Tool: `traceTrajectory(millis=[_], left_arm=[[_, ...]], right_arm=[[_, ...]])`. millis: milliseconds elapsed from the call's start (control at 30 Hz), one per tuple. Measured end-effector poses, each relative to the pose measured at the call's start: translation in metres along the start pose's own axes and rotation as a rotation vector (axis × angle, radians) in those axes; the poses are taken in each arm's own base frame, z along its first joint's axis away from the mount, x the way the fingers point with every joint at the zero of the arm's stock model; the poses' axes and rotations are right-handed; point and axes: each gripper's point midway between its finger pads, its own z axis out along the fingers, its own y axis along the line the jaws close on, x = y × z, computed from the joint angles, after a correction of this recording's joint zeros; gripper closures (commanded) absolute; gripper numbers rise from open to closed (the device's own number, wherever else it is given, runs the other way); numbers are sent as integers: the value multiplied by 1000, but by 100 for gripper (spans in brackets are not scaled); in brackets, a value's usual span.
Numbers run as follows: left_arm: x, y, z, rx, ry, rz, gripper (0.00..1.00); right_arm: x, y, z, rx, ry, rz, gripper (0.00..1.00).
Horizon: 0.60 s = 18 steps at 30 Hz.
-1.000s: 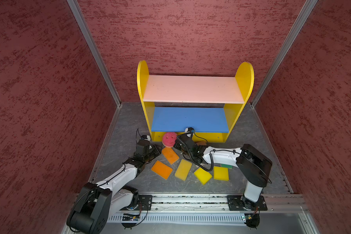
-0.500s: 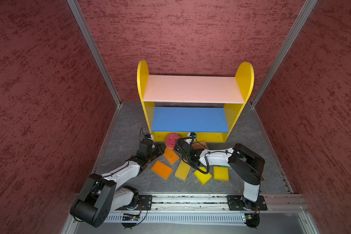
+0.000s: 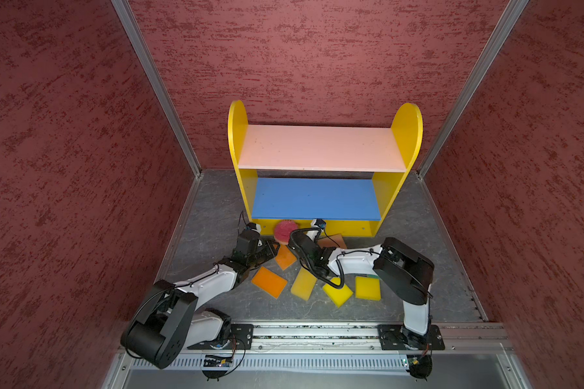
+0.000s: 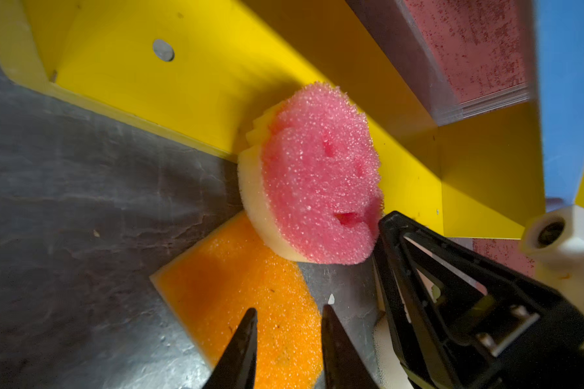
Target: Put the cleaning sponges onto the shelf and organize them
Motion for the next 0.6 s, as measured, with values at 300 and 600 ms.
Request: traceTrajectory(millis=[300, 600], left_arm=[[5, -5, 8, -5, 24, 21, 71], [-1, -4, 6, -21, -8, 30, 71]], right_arm=[[0, 4, -1, -37, 7, -20, 63], [6, -5, -21, -56, 90, -103, 95]])
